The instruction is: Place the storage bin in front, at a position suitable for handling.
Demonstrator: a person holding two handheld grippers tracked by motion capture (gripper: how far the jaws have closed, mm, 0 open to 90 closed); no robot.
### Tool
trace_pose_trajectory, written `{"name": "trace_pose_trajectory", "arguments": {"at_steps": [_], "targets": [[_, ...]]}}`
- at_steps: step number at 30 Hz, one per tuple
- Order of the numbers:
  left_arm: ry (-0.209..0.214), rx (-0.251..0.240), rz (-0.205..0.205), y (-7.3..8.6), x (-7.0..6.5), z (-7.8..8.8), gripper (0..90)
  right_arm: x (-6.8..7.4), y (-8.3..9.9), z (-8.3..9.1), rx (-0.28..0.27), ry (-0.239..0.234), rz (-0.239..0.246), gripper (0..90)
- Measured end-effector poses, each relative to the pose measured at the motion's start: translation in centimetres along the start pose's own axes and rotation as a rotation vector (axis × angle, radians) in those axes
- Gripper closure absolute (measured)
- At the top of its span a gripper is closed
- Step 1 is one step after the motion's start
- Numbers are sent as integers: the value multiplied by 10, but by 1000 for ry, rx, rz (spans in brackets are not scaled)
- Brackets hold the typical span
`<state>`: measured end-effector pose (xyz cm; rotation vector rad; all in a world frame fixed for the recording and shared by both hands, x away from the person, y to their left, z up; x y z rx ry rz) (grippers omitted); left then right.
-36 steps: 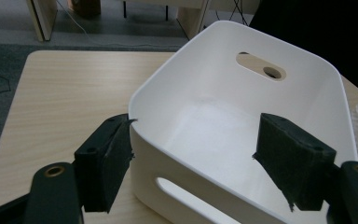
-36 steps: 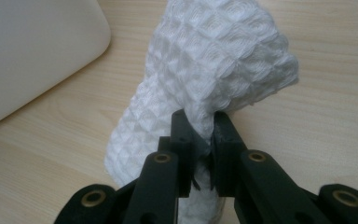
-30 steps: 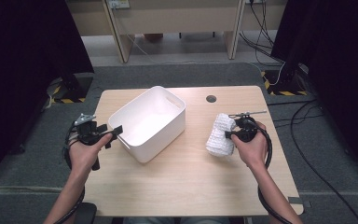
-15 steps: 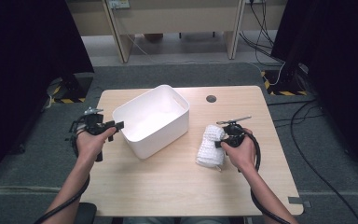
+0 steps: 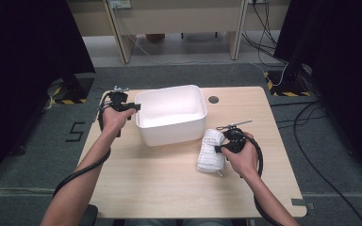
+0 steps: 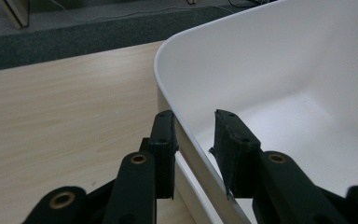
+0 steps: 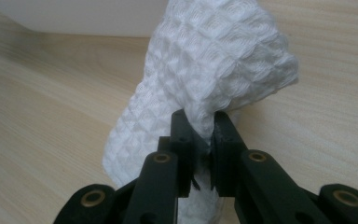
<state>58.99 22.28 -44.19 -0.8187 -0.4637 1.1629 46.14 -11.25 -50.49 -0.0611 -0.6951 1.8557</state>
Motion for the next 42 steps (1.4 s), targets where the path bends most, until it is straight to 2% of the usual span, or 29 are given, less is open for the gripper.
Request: {"name": "trace_pose_trajectory", "arguments": {"at_steps": [7, 9, 10, 12, 14, 15, 16, 18, 19, 21, 24, 25, 27, 28, 30, 31, 33, 34, 35, 37, 39, 42], "targets": [[31, -32, -29, -3, -3, -8, 659, 12, 1, 3, -7, -18, 29, 821], [39, -58, -16, -5, -4, -5, 614, 17, 2, 3, -6, -28, 37, 822], [36, -93, 2, -8, -4, -1, 563, 21, 3, 3, -2, -34, 50, 822], [25, -159, 9, -15, -6, 16, 467, 26, 3, 4, -5, -40, 59, 822], [23, -223, -12, -19, -13, 40, 417, 32, 2, 5, -11, -46, 68, 821], [23, -223, -12, -19, -13, 40, 393, 32, 2, 5, -11, -46, 68, 821], [55, -255, -47, -16, -27, 65, 374, 36, 0, 7, -15, -51, 78, 822], [110, -272, -85, -6, -47, 86, 358, 40, -1, 7, -20, -55, 80, 822], [169, -260, -119, 6, -64, 96, 349, 41, -1, 7, -20, -60, 83, 822], [276, -203, -144, 30, -93, 104, 327, 47, -1, 7, -18, -76, 88, 822], [376, -104, -208, 68, -132, 100, 286, 58, -3, 5, -17, -92, 104, 822], [396, -79, -229, 79, -144, 94, 275, 62, -3, 5, -16, -99, 107, 822], [419, -24, -285, 97, -163, 81, 243, 70, -5, 5, -17, -111, 119, 822], [421, -3, -299, 104, -169, 74, 221, 73, -5, 5, -21, -116, 125, 822], [400, 19, -346, 111, -180, 62, 200, 79, -7, 5, -24, -134, 119, 821], [393, 34, -385, 115, -186, 55, 197, 80, -7, 5, -23, -137, 118, 821], [403, 35, -408, 117, -196, 47, 173, 85, -8, 4, -22, -149, 125, 821], [403, 35, -408, 117, -196, 47, 167, 85, -8, 4, -22, -149, 125, 821], [378, 33, -441, 118, -200, 43, 178, 88, -7, 2, -13, -150, 136, 821], [401, 20, -454, 118, -205, 44, 183, 87, -6, 0, -7, -149, 130, 821], [402, 14, -476, 119, -207, 45, 183, 85, -5, -1, -6, -146, 128, 821], [427, 28, -488, 125, -214, 43, 181, 89, -6, -1, -10, -164, 120, 821]]}}
Point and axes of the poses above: each handheld gripper's, and its own axes: z roughly backward along the jaws, y roughly out of its underside, x roughly to its left, the point moved 8 cm from there along -z, roughly forward along the jaws, and after that the axes turned 1 degree about x, right-handed, at the moved point
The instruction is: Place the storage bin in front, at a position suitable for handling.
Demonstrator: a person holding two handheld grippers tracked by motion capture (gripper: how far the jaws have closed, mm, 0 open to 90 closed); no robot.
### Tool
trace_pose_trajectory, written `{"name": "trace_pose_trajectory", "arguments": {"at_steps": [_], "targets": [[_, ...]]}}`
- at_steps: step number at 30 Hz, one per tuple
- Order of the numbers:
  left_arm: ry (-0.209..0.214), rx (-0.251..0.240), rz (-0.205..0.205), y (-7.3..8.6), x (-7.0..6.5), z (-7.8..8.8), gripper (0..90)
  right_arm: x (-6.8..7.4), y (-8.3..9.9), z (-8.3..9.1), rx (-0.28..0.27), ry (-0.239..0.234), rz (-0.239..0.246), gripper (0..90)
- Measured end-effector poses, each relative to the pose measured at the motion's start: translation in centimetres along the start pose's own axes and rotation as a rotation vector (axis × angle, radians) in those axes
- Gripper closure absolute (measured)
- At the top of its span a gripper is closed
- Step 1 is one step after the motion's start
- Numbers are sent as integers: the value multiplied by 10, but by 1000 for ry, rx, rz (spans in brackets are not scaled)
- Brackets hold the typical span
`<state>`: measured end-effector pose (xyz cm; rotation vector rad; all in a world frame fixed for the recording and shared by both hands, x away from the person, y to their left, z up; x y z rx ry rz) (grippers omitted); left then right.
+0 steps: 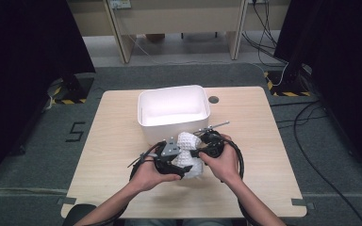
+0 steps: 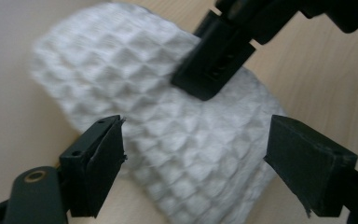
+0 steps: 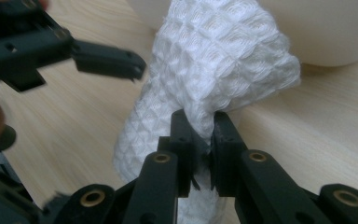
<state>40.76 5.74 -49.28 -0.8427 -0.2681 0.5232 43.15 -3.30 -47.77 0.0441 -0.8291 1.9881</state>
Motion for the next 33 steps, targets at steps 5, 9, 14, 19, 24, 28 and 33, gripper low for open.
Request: {"name": "trace_pose_trajectory", "arguments": {"at_steps": [5, 9, 14, 19, 24, 28, 33], "targets": [[-8, 3, -1, 5, 0, -8, 196, 11, -3, 2, -13, -31, 1, 820], [-12, -15, -25, 6, 0, -8, 256, 18, -4, 3, -26, -70, -10, 821], [-25, -26, -35, 7, 2, -6, 429, 22, -6, 3, -38, -114, -41, 820], [-33, -33, -35, 8, 5, -5, 582, 22, -7, 2, -45, -130, -62, 815], [-46, -17, -27, 10, 7, -4, 692, 23, -8, 0, -49, -132, -61, 796], [-60, -6, -26, 12, 9, -3, 721, 22, -8, 0, -54, -124, -54, 773], [-66, 0, -24, 12, 9, -3, 726, 22, -9, -1, -56, -128, -64, 770]]}}
Point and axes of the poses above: each handheld gripper's, and its own axes: z roughly backward along the jaws, y roughly out of its underside, x roughly to its left, the point moved 8 cm from there along -z, roughly forward along the jaws, and after that the axes turned 1 degree about x, right-handed, at the moved point
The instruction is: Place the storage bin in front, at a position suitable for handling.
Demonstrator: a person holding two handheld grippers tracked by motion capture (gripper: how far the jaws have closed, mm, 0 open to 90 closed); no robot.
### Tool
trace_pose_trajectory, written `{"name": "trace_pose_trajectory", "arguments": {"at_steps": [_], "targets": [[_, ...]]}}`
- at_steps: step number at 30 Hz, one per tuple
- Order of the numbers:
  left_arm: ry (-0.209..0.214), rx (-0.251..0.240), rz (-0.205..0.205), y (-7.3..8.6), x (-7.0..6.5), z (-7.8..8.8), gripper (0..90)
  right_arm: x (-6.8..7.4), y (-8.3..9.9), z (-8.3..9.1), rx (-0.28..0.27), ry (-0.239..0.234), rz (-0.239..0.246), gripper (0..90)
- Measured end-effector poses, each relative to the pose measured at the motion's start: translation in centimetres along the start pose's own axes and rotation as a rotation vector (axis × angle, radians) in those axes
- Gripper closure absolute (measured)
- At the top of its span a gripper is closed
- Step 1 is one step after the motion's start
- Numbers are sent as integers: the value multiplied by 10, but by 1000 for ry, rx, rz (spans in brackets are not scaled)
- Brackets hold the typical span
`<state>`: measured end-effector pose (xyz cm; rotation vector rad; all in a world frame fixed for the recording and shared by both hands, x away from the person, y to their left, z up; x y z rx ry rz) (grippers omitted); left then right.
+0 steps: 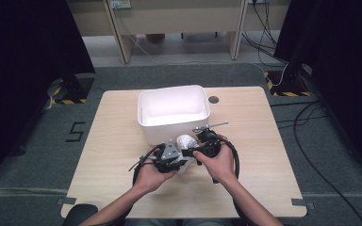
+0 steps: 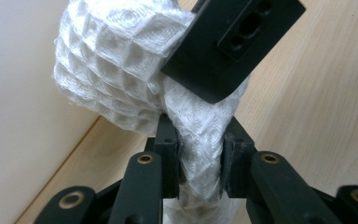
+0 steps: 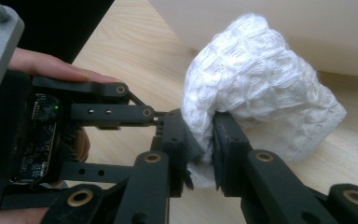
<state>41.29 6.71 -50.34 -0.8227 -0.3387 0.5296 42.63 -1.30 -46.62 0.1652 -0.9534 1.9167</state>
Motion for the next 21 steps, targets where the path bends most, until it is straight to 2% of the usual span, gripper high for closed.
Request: {"name": "trace_pose_trajectory", "arguments": {"at_steps": [8, 10, 12, 14, 16, 20, 21], "targets": [[-11, 19, 15, 3, 6, 4, 743, 0, -3, 6, -20, -5, -6, 692], [-13, 35, 16, 7, 9, 6, 747, -1, -8, 14, -49, 10, 0, 670], [-10, 39, 8, 8, 8, 9, 750, -5, -16, 22, -93, 51, 8, 627], [-1, 43, -14, 7, 4, 12, 752, -4, -24, 27, -138, 81, 41, 585], [14, 51, -38, 7, 0, 14, 752, -2, -27, 25, -146, 91, 62, 570], [25, 43, -60, 5, -6, 19, 753, -5, -27, 15, -114, 122, 91, 623], [25, 29, -56, 4, -7, 24, 753, -10, -20, 8, -61, 148, 82, 685]]}}
Point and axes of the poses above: each handheld gripper's, and its own axes: z roughly backward along the jaws, y roughly out of its underside, x roughly to its left, the point moved 8 cm from there along -z, roughly forward along the jaws, and after that the axes turned 1 degree about x, right-handed, at the moved point
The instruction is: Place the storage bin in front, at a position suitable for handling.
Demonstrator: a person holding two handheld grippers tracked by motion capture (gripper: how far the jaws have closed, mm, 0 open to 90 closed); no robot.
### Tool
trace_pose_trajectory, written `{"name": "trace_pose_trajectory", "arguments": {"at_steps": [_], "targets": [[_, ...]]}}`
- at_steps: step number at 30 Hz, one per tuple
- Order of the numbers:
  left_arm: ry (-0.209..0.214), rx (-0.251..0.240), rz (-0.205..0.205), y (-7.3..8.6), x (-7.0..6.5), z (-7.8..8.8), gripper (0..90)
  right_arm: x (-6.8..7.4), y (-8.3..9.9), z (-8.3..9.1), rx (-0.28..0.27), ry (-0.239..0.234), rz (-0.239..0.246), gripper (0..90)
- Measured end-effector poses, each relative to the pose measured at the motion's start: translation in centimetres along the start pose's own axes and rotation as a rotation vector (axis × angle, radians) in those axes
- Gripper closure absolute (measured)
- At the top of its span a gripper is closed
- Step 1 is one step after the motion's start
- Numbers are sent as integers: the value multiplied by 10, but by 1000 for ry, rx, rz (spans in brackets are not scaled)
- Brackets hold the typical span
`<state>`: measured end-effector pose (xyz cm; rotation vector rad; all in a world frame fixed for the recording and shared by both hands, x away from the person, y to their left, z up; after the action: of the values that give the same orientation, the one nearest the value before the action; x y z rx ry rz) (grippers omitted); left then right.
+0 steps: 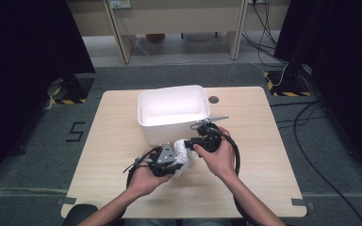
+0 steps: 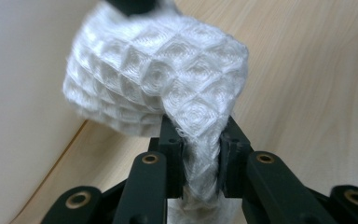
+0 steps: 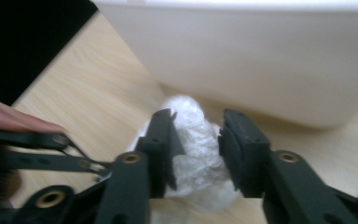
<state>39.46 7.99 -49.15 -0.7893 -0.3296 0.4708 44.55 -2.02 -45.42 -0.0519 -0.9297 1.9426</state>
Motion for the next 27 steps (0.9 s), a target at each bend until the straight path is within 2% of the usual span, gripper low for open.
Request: {"name": "trace_pose_trajectory", "arguments": {"at_steps": [4, 8, 9, 11, 13, 16, 18, 21, 22, 23, 24, 26, 27], "targets": [[-6, -9, 2, 1, 3, 5, 751, 1, 11, -8, 56, -18, -13, 706], [-18, -19, 20, 3, 4, 8, 749, 4, 15, -10, 88, -25, 1, 716], [-24, -38, 36, 2, 5, 9, 748, 5, 15, -11, 92, -28, -3, 717], [-26, -37, 48, 4, 7, 11, 749, 6, 15, -11, 83, -36, -7, 711], [-31, -32, 43, 7, 9, 13, 751, 7, 14, -12, 75, -33, -5, 687], [-32, -28, 44, 13, 12, 19, 754, 7, 7, -8, 44, -31, 4, 632], [-53, -28, 51, 19, 17, 24, 754, 7, -3, 1, 0, -26, 4, 609], [-67, -19, 86, 31, 26, 37, 754, 1, -23, 20, -86, 6, 6, 574], [-72, -17, 94, 34, 29, 40, 755, -4, -30, 27, -118, 23, -4, 566], [-78, -16, 119, 39, 33, 45, 755, -9, -36, 31, -143, 47, -2, 559], [-84, -12, 134, 42, 37, 49, 755, -19, -44, 39, -175, 96, -8, 558], [-88, -11, 172, 48, 43, 55, 755, -36, -56, 48, -227, 157, -36, 547], [-88, -11, 172, 48, 43, 55, 755, -45, -60, 51, -249, 184, -53, 539]]}}
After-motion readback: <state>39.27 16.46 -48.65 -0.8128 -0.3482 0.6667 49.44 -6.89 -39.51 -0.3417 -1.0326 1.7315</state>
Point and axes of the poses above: each handheld gripper's, and its own axes: z roughly backward along the jaws, y roughly out of its underside, x roughly to its left, the point moved 8 cm from there along -z, roughly forward along the jaws, and after that the axes turned 1 degree about x, right-handed, at the moved point
